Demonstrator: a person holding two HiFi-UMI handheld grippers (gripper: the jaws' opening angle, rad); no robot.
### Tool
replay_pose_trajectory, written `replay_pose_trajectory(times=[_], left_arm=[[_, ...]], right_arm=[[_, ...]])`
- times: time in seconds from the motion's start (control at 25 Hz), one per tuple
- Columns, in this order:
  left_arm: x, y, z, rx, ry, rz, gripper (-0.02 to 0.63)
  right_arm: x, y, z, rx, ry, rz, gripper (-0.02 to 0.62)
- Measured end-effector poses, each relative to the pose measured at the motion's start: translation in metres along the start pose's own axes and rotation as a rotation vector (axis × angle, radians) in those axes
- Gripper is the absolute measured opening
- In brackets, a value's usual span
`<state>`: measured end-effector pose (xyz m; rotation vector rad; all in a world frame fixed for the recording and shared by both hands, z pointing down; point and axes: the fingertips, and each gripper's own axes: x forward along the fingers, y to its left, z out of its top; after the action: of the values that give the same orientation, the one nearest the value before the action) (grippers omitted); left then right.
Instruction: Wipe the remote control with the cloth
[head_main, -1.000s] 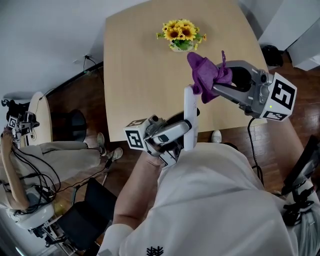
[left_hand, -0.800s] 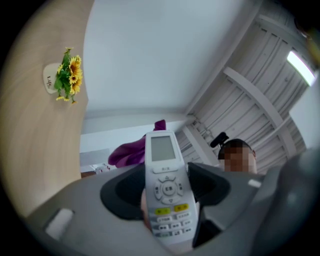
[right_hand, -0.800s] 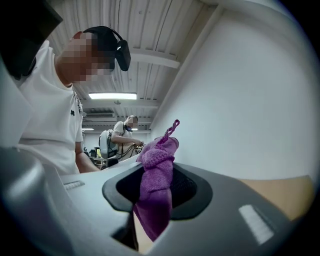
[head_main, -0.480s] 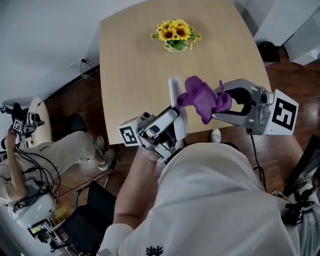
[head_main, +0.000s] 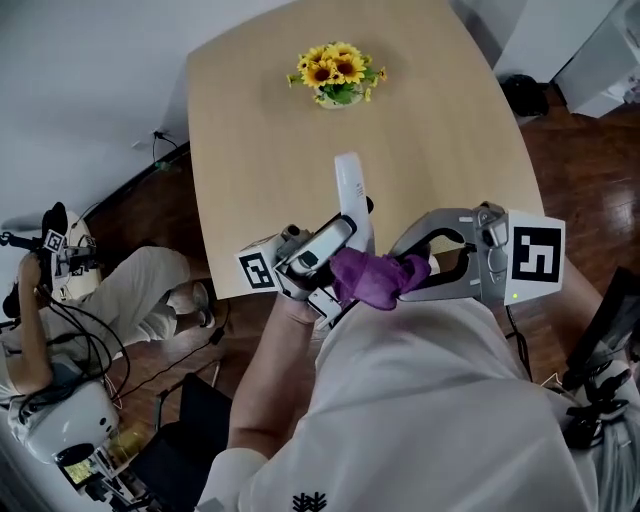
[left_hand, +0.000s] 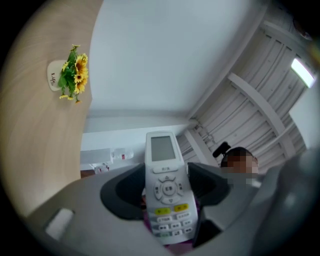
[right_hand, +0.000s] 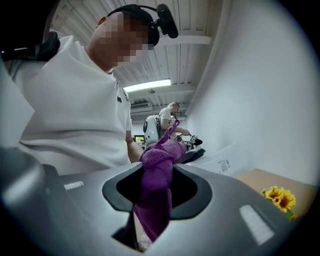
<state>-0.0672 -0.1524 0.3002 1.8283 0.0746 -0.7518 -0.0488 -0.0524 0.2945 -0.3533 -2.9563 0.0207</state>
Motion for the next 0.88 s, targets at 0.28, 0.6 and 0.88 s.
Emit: replay_pose_trajectory(times=[0.28, 0.6, 0.88], left_arm=[[0.011, -0.014, -0.016, -0.015, 0.058, -0.036, 0.285], [0.012, -0.027, -0.022, -0.015, 0.110, -0.018, 0.285], [0.008, -0.017, -0.026, 0.003, 0.122, 0.009, 0.284]], right_arm=[[-0.029, -0.048, 0.020, 0.118, -0.148, -0.167, 0.126], [-0.061, -0.104, 0.021, 0.062, -0.216, -0.326, 0.126], [-0.077, -0.128, 0.008, 0.107, -0.225, -0.471, 0.126]])
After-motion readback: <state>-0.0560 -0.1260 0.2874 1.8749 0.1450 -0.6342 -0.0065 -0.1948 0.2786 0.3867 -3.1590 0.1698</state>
